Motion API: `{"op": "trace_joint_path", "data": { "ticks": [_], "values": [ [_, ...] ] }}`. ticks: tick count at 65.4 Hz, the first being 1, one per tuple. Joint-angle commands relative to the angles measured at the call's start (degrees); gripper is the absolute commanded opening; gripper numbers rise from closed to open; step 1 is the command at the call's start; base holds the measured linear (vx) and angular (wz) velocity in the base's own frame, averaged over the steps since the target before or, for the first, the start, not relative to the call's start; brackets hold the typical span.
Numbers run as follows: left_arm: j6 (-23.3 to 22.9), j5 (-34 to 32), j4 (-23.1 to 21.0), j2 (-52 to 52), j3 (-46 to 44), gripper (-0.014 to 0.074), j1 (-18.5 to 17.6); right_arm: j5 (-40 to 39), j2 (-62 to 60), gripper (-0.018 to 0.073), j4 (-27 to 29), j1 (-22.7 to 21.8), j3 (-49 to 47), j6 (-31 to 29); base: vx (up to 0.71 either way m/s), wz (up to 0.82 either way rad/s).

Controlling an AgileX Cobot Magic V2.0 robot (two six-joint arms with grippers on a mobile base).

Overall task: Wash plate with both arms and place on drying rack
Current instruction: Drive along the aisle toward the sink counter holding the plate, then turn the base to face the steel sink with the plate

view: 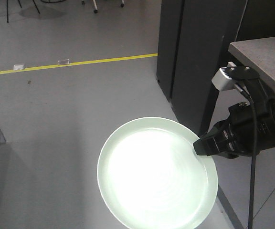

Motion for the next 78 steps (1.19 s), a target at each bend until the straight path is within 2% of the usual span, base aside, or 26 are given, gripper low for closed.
{"op": "trace_joint_path", "data": {
  "ticks": [1,78],
  "values": [
    [-0.5,-4.5,-0.1,-0.9,-1.2,-0.0006,-0.2,-1.3,-1.5,-0.0001,2.6,-0.2,-1.4,-0.2,0.1,-0.26],
    [-0.5,-4.5,-0.1,-0.9,-1.2,-0.0006,-0.2,-1.2,-1.5,-0.0001,2.6,-0.2,-1.4,-0.2,0.07,-0.28]
  ]
}}
